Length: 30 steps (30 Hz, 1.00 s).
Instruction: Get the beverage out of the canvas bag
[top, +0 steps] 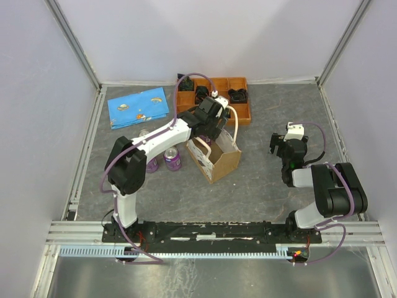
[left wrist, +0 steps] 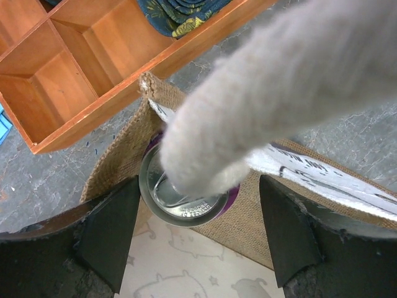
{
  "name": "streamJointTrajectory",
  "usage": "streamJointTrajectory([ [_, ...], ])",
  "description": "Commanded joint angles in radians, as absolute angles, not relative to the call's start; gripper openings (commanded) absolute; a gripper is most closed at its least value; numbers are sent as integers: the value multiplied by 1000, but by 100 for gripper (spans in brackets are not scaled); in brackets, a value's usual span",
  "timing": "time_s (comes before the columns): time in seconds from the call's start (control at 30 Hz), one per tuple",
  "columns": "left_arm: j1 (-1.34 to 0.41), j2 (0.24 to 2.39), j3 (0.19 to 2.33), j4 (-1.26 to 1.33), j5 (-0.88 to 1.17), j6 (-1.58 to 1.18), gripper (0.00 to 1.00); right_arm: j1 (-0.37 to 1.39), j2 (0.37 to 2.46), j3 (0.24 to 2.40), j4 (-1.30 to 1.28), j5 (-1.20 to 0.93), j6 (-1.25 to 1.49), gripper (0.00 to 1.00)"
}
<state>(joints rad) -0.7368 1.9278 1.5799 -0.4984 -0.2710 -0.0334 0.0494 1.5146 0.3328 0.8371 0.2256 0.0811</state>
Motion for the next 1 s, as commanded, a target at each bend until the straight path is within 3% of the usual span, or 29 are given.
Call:
streamJointTrajectory([
  [0.0,-732,1953,1610,-472,-257,-57,85,46,1506,358,870,224,76,99],
  [0.3,-729,1995,1632,-480,-257,-53,87,46,1505,359,870,224,76,99],
  [0.7,-724,2045,1632,-475,-243,-54,80,46,1505,359,870,224,76,99],
  [0.87,-724,2064,1637,-483,-231,-55,64,46,1506,359,871,224,75,99],
  [0.97,-724,2065,1636,-488,-225,-55,41,46,1506,359,870,224,77,99],
])
